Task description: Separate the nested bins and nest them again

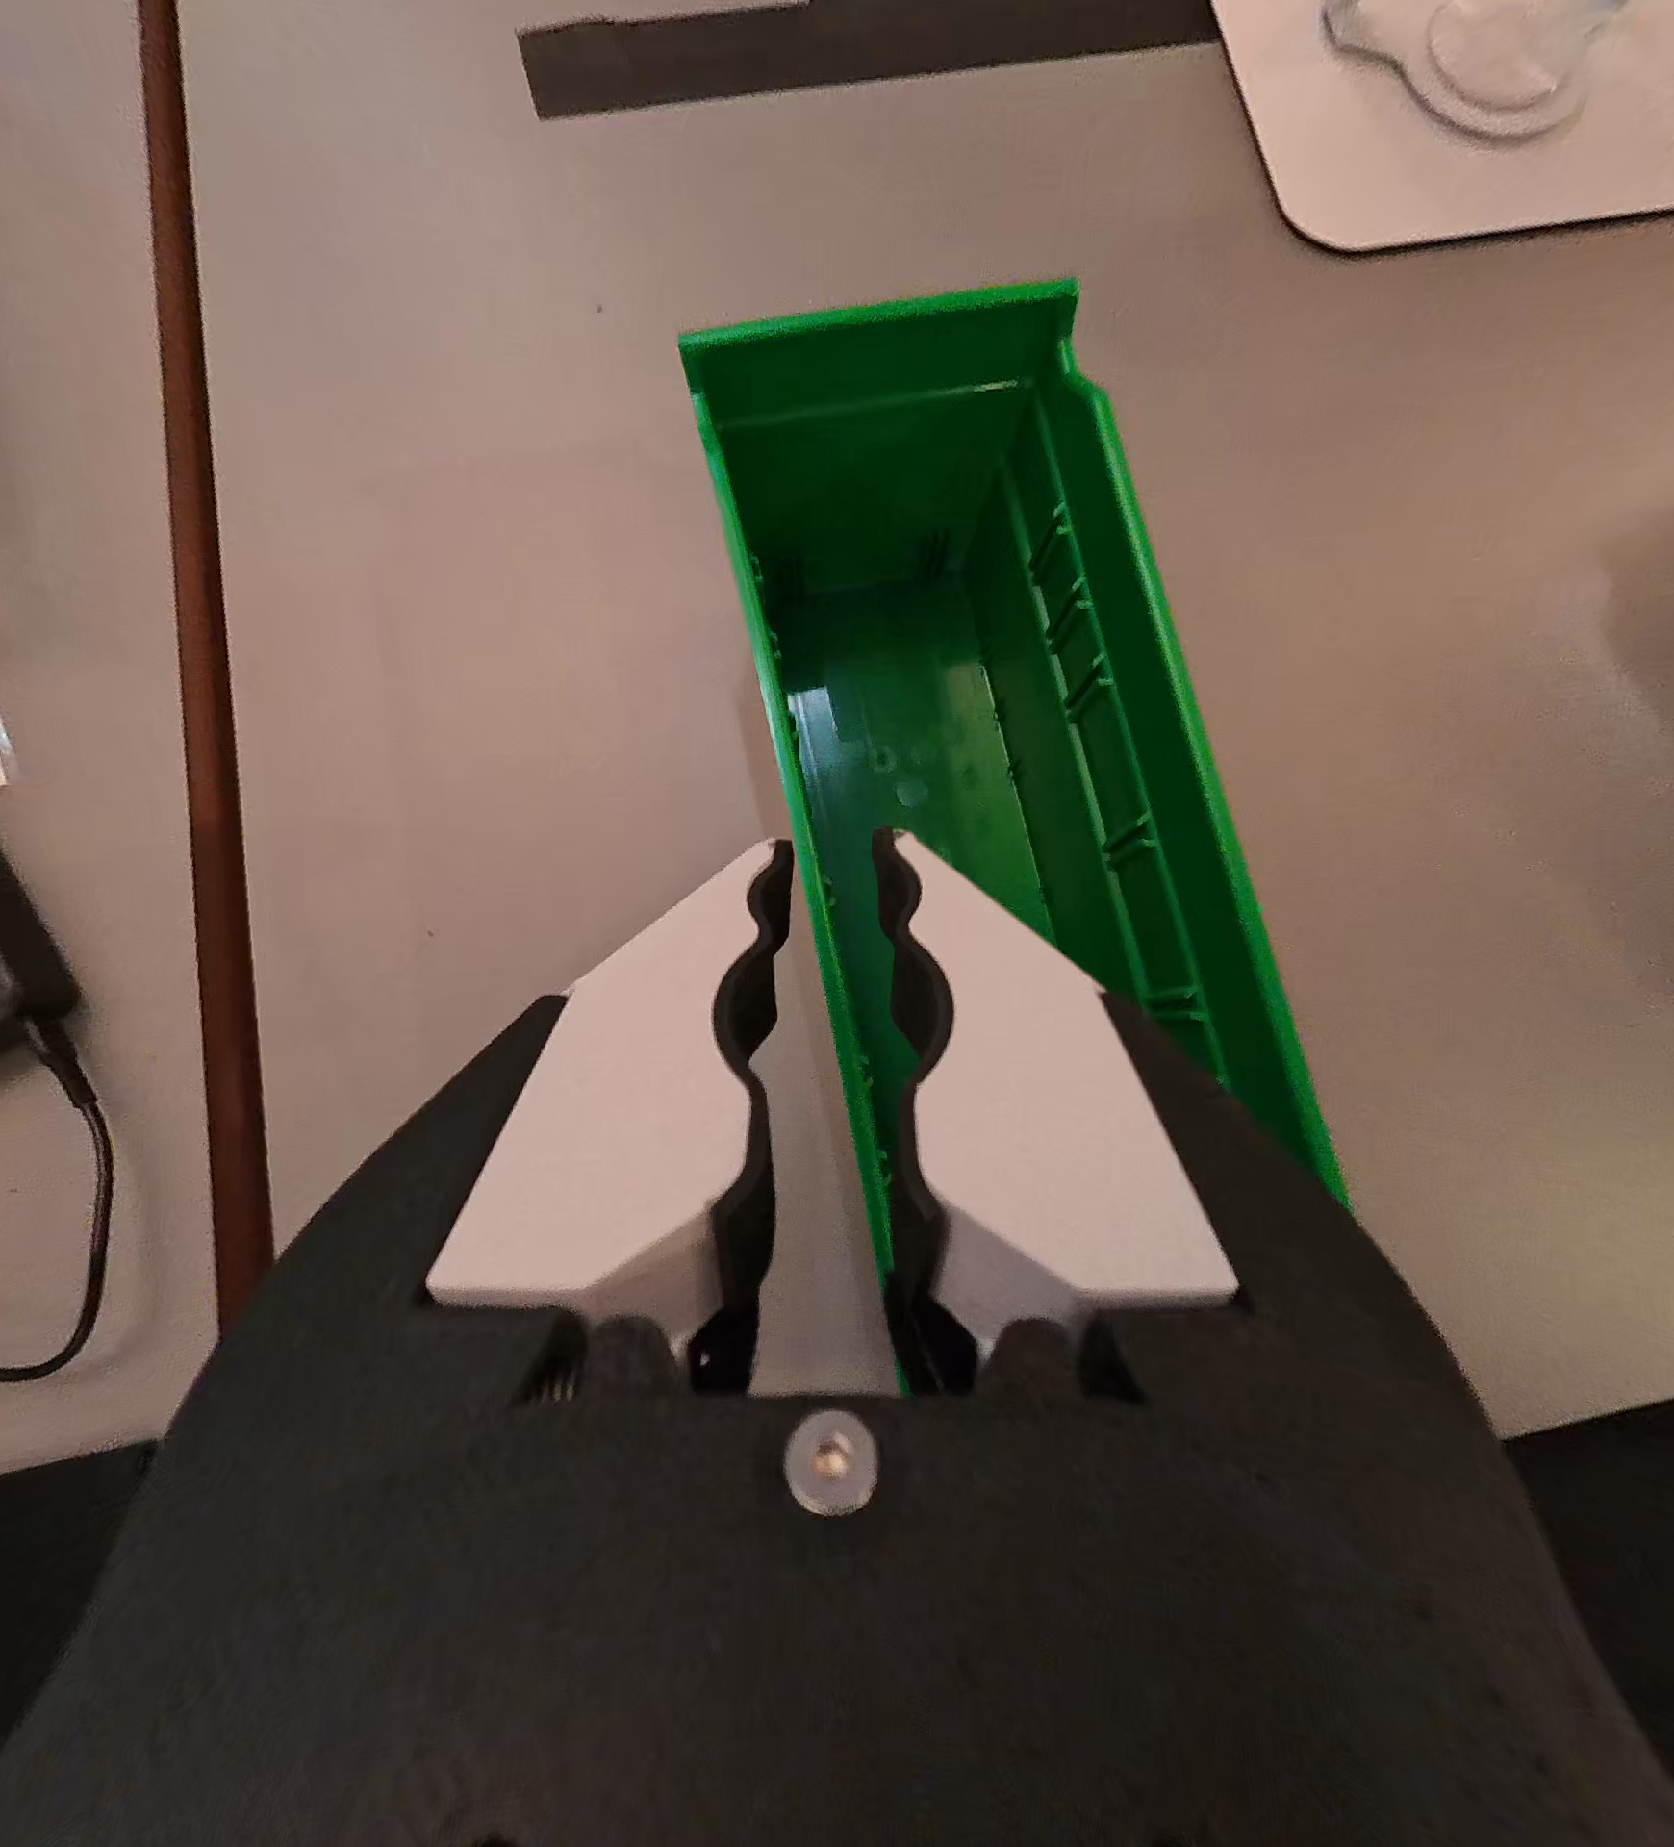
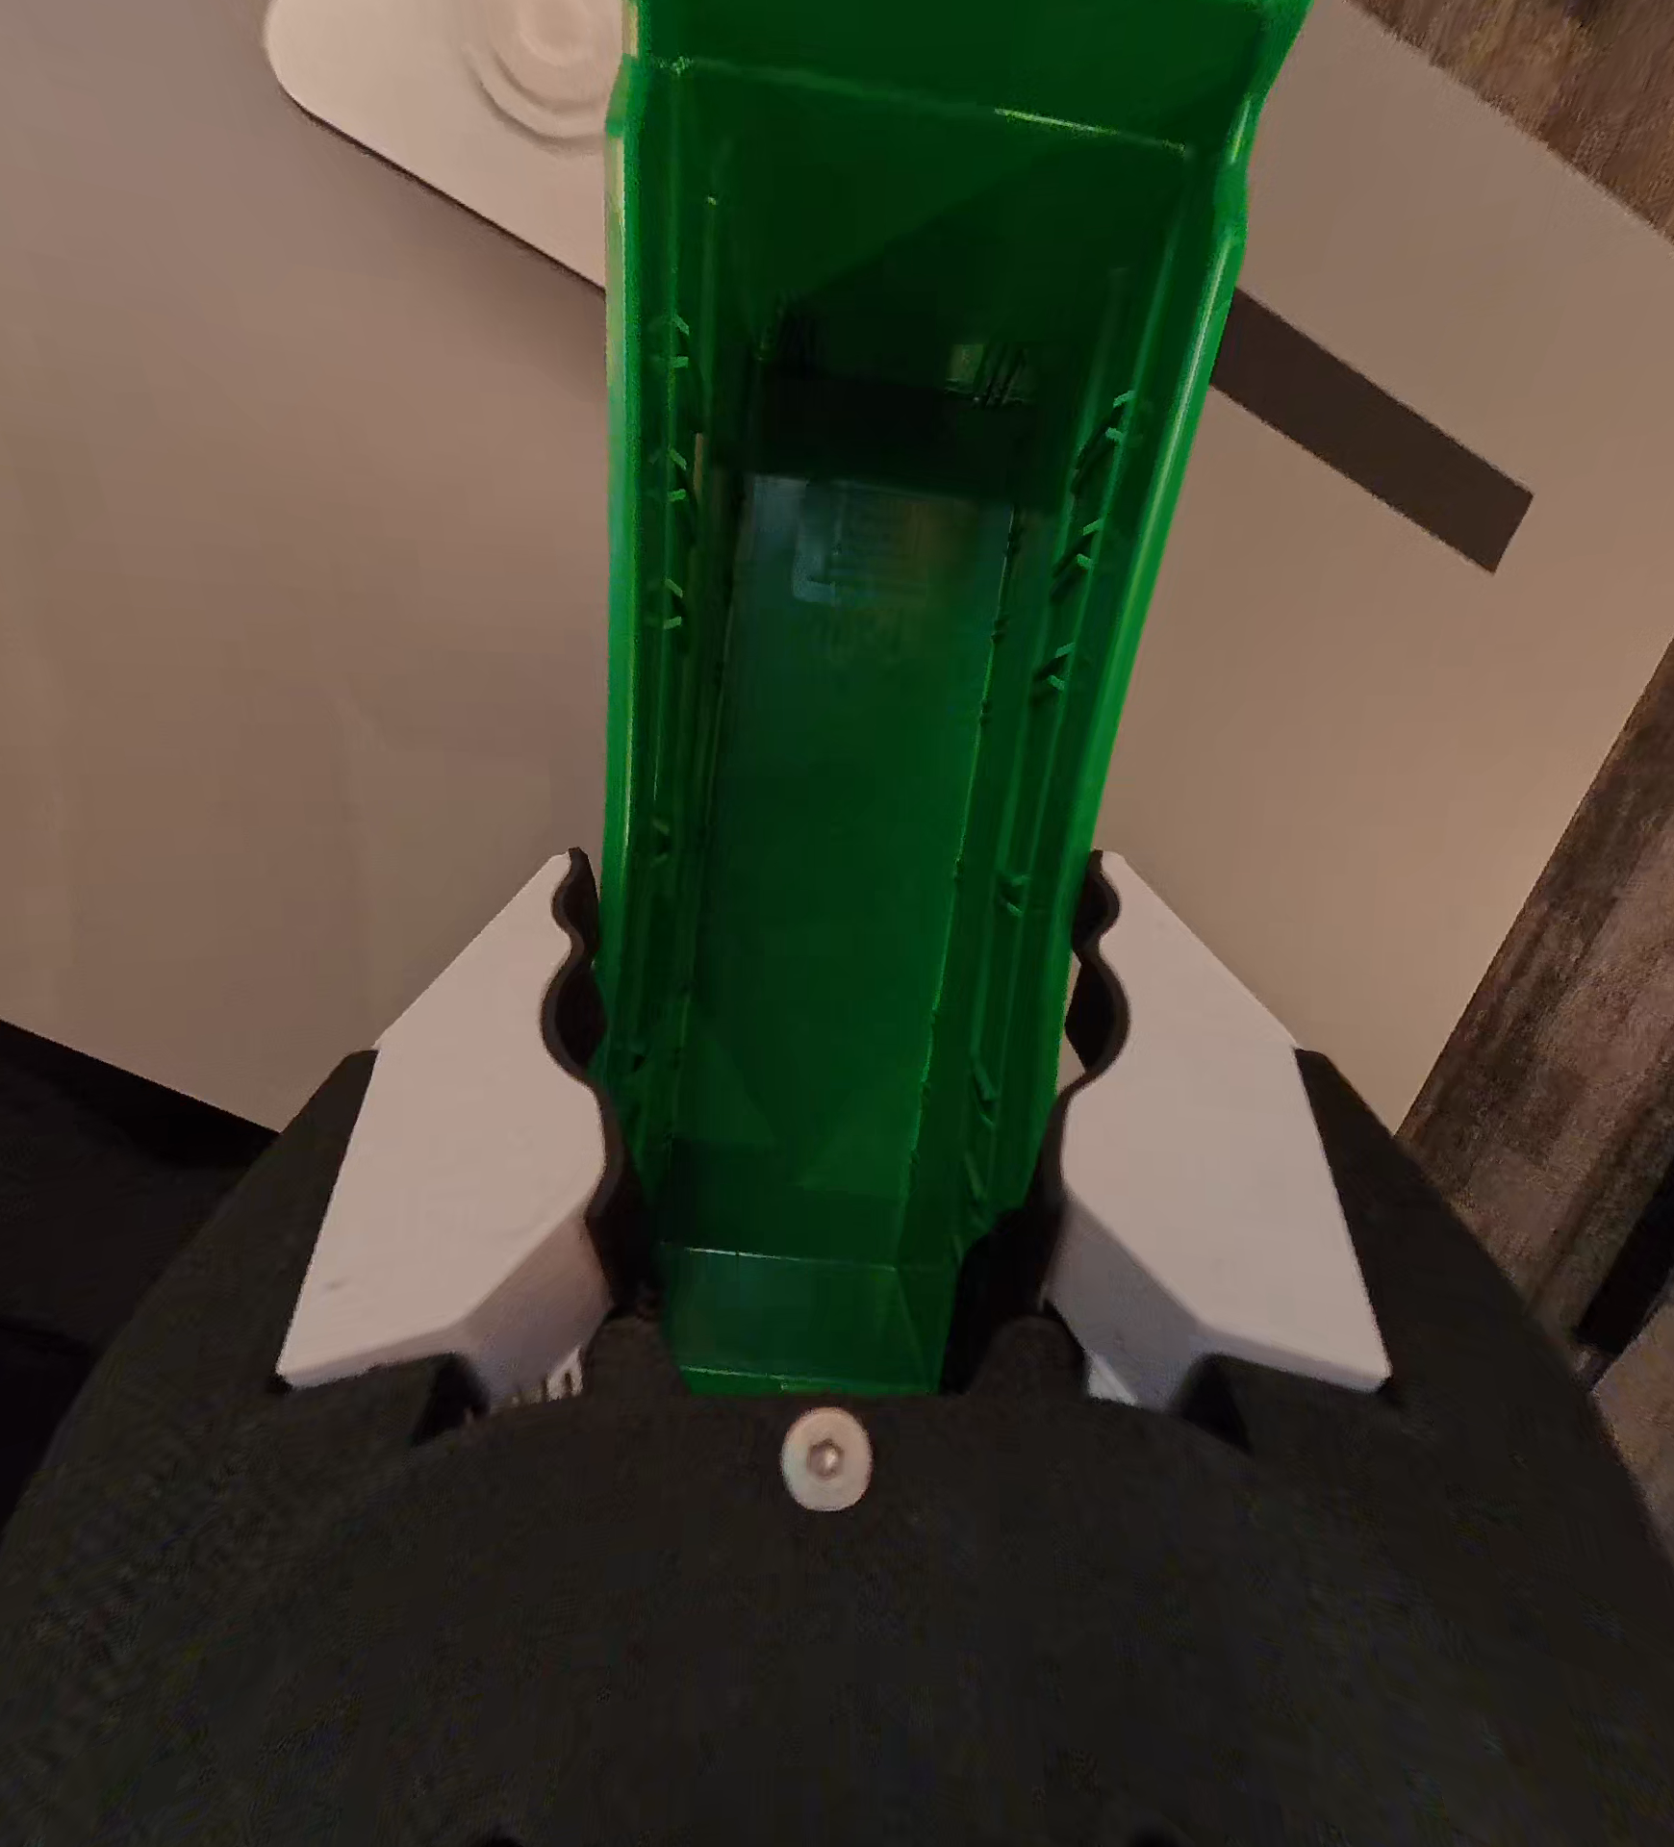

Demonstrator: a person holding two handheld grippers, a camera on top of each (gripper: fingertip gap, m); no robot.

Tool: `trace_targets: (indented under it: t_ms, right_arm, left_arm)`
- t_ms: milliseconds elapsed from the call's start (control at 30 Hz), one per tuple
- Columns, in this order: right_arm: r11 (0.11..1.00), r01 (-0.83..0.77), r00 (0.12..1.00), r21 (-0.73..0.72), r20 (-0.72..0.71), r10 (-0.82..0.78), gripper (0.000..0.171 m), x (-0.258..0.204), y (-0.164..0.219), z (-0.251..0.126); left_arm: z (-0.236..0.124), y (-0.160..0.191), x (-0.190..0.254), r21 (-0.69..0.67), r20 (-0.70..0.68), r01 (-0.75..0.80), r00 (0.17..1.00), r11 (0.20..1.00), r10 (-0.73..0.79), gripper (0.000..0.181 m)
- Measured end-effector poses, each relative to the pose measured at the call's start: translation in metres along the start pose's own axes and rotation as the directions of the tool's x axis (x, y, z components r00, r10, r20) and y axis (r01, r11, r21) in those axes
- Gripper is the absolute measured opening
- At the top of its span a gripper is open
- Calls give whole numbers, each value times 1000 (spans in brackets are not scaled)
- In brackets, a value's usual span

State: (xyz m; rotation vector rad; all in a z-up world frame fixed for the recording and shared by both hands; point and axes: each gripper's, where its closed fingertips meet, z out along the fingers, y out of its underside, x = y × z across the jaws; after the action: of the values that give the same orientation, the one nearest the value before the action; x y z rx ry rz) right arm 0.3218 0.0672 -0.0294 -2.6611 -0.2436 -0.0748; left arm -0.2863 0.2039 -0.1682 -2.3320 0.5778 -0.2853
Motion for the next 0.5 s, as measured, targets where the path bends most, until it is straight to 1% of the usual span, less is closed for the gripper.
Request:
trace_targets:
  t_ms: [133, 233, 367, 500]
  right_arm:
    - [998, 46, 998, 45, 46, -48, 95, -28, -17, -18]
    - [995, 79, 991, 63, 107, -85, 95, -56, -25, -21]
    - [991, 113, 971, 69, 206, -125, 96, -96, -28, -5]
    - [987, 152, 957, 59, 239, -162, 96, -131, -25, 29]
  left_arm:
    - [-11, -12, 3, 40, 14, -18, 1000, 999, 17, 16]
    - [-20, -24, 8, 83, 16, -33, 999, 996, 32, 15]
    - [-35, -45, 26, 152, -9, -58, 998, 987, 60, 15]
    - [-43, -64, 69, 215, -151, -62, 984, 975, 95, 18]
